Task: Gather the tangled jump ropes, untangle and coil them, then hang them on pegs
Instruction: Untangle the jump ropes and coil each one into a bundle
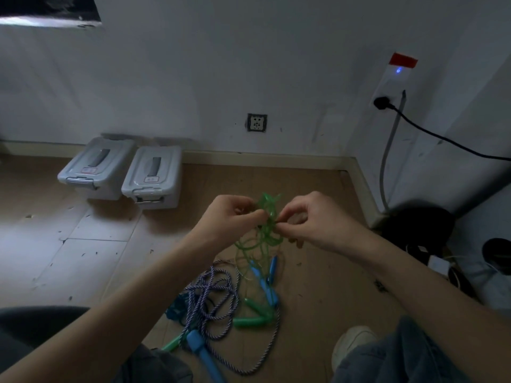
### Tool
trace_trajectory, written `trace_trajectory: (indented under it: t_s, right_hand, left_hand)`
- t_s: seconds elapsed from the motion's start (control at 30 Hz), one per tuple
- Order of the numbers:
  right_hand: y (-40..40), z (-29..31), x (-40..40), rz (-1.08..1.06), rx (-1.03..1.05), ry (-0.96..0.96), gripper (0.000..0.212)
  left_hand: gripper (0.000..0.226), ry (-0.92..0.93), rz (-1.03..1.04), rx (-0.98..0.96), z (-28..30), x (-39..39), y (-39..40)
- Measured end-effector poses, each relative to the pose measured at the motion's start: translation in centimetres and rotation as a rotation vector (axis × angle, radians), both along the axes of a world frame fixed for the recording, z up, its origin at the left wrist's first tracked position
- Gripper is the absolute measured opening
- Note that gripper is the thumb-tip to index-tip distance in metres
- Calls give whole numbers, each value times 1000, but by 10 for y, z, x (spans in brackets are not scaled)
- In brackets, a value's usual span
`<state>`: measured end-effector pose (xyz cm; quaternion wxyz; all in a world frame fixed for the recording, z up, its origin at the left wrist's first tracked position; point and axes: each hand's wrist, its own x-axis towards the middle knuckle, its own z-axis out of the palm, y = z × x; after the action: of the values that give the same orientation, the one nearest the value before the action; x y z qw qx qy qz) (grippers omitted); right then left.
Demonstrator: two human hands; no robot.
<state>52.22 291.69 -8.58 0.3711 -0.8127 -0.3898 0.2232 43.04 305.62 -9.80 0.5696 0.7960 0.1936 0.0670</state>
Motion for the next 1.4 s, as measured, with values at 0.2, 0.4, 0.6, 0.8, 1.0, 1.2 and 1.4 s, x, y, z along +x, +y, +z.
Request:
trace_trajectory:
  t_s: [0.2, 0.4, 0.6, 0.8, 1.0, 1.2, 1.4]
  right_hand:
    - [-12, 1, 13, -310, 108, -98, 20]
    - [-1, 2, -5, -258, 171, -133, 9]
    - [1, -3, -6, -281, 328, 353, 15]
    - [3, -7, -1, -272, 249, 324, 20]
    - [0, -4, -7, -177, 196, -264, 28]
    - [-4, -1, -8, 19, 109, -527, 12]
    - [-5, 2, -3, -62, 204, -501, 9]
  left_hand:
    - [5, -33, 232, 19, -3, -2, 24]
    - [24, 1, -35, -149, 3, -2, -3]
    - [11, -28, 28, -320, 3, -3, -3]
    - [11, -16, 55, -505, 12, -3, 3]
    - [11, 125, -34, -531, 13, -3, 1]
    - [11, 17, -28, 181, 3, -3, 6]
    - [14, -89, 78, 438, -2, -3, 19]
